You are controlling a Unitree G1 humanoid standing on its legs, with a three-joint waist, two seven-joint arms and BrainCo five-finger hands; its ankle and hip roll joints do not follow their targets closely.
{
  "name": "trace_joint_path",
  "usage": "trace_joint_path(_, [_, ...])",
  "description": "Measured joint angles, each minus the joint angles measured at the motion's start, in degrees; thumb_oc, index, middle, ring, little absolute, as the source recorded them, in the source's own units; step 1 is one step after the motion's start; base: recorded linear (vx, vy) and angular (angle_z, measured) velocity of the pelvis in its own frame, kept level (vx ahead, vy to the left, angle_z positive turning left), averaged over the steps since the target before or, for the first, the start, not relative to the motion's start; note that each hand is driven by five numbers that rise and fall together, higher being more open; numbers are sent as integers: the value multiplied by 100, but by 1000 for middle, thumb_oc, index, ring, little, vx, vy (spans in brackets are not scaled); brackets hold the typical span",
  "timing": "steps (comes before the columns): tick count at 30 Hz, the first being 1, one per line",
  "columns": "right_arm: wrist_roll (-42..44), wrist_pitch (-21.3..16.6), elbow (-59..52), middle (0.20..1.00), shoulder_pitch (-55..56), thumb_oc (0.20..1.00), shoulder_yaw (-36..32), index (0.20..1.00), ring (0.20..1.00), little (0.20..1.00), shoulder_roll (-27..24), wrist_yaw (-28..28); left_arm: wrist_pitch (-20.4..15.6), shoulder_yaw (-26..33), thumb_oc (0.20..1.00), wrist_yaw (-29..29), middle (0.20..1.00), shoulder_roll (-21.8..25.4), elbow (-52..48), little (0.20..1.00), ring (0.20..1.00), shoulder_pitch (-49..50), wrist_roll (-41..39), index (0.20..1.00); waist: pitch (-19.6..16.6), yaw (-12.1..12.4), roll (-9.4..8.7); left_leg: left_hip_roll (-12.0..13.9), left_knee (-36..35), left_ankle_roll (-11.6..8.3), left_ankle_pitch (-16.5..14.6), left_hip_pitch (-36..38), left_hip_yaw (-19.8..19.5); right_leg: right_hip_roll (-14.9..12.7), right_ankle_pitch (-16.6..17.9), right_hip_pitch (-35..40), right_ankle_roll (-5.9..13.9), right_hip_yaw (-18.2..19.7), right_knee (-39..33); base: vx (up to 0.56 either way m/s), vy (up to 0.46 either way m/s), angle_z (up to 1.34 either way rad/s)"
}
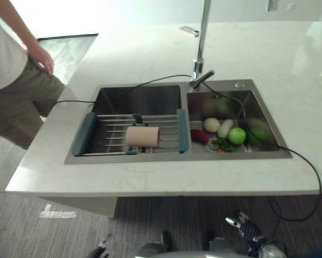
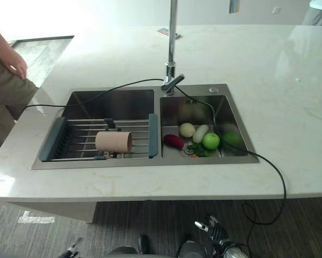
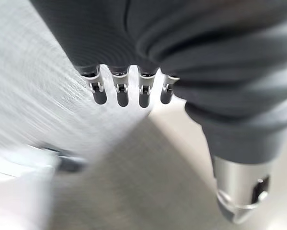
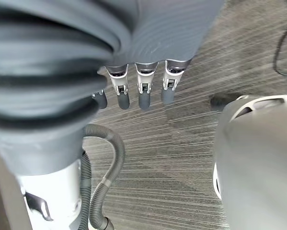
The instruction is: Place the dishes in the dishwasher.
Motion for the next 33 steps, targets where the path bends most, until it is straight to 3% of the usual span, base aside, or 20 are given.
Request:
trace_joint_path(1, [-3,-4,68,1000,15,1000,-50,1000,1000,1000,-7,14,-37,44,1000,55,1000,49,-105,1000,1000,51,-132,1000,-9,25,1,1,0,-49,10,-7,-25,-18,62,55,3,-10,-171,51,-69,21])
trace_joint_path(2, [0,-9,344,1000,43,1000,-272,1000,1000,1000,-92,45,-142,399,1000,203,1000,86,-208,1000,1000,101,-348,1000,-89,63,66,72,2,-172,24,8,-122,100,428,353,51,-157,-643,63,-67,21])
trace_joint_path(6, [6,-4,403,1000,213,1000,-382,1000,1000,1000,-556,71,-318,841,1000,509,1000,320,-284,1000,1000,283,-434,1000,-219,143,321,232,35,-385,45,50,-127,368,656,653,-76,-194,-1229,51,-62,1])
trace_joint_path(7, [14,-5,400,1000,250,1000,-385,1000,1000,1000,-766,66,-427,1114,1000,759,1000,571,-414,1000,1000,347,-422,1000,-271,167,428,308,35,-425,48,97,-140,446,659,713,-144,-202,-1231,62,-102,-4])
trace_joint_path(10, [21,-4,384,1000,298,1000,-374,1000,1000,1000,-909,58,-408,1704,1000,1239,1000,1583,-646,1000,1000,311,-146,1000,-319,224,447,429,33,-542,53,90,-150,559,547,725,-162,-218,-1232,69,-108,0])
trace_joint_path(11, [23,6,378,1000,343,1000,-359,1000,1000,1000,-907,46,-342,2136,1000,1505,1000,2316,-628,1000,1000,291,189,1000,-349,252,442,461,20,-599,22,88,-152,586,539,729,-176,-217,-1231,62,-102,-1])
trace_joint_path(13, [74,34,376,1000,400,1000,-360,1000,1000,1000,-906,5,-320,2762,1000,1774,1000,3094,-566,1000,1000,327,812,1000,-405,265,447,457,-1,-632,-2,74,-155,581,539,714,-176,-217,-1229,55,-82,0])
trace_joint_path(15, [236,195,175,1000,549,1000,-182,1000,1000,1000,-936,-96,-302,3099,1000,2093,1000,4211,-517,1000,1000,459,1790,1000,-518,300,546,417,0,-601,9,60,-162,541,541,690,-175,-219,-1227,64,-80,2])
trace_joint_path(18, [241,350,-7,1000,625,1000,87,1000,1000,1000,-933,-124,-316,3334,1000,2147,1000,5169,-585,1000,1000,451,2327,1000,-603,324,546,405,4,-603,13,76,-166,540,544,705,-176,-221,-1199,56,-35,1])
trace_joint_path(19, [246,391,-54,1000,608,1000,86,1000,1000,1000,-924,-140,-500,3301,1000,2108,1000,5465,-817,1000,1000,376,2514,1000,-649,318,608,385,34,-603,13,90,-165,531,547,711,-169,-220,-1198,67,-24,7])
trace_joint_path(21, [246,476,-48,1000,634,1000,213,1000,1000,1000,-906,-162,-501,3005,1000,1843,1000,5733,-1278,1000,1000,-152,2508,1000,-674,331,579,352,34,-603,15,93,-234,529,540,765,-156,-286,-1197,67,-16,15])
trace_joint_path(22, [246,514,-50,1000,609,1000,260,1000,1000,1000,-882,-172,-607,2574,1000,1698,1000,5845,-1796,1000,1000,-493,2503,1000,-693,356,546,351,34,-605,14,99,-253,529,532,757,-145,-302,-1197,84,3,6])
trace_joint_path(24, [246,541,-54,1000,537,1000,286,1000,1000,1000,-685,-177,-800,946,1000,1270,1000,5877,-3931,1000,1000,-1428,2513,1000,-735,296,341,341,34,-619,23,95,-232,529,555,756,-134,-271,-1196,87,15,-4])
trace_joint_path(25, [242,545,-50,1000,537,1000,287,1000,1000,1000,-623,-176,-822,682,1000,1243,1000,5872,-4309,1000,1000,-1561,2518,1000,-736,295,289,344,29,-620,29,80,-228,531,557,760,-137,-263,-1196,44,14,-10])
trace_joint_path(27, [243,539,-53,1000,486,1000,246,1000,1000,1000,-486,-165,-1044,284,1000,1024,1000,5864,-4963,1000,1000,-1538,2795,1000,-740,211,196,352,1,-619,24,84,-88,534,591,679,-141,-124,-1196,38,20,-29])
trace_joint_path(29, [242,534,-51,1000,502,1000,246,1000,1000,1000,-462,-166,-1084,196,1000,1015,1000,5683,-4990,1000,1000,-1604,2998,1000,-736,37,194,337,6,-616,22,86,-69,526,601,649,-139,-93,-1196,40,32,-15])
trace_joint_path(33, [232,531,-48,1000,789,1000,225,1000,1000,1000,-454,-135,-1086,-304,1000,1048,1000,5212,-5399,1000,1000,-1736,3739,1000,-728,18,189,340,35,-603,12,83,37,536,656,593,-200,4,-1197,28,26,-10])
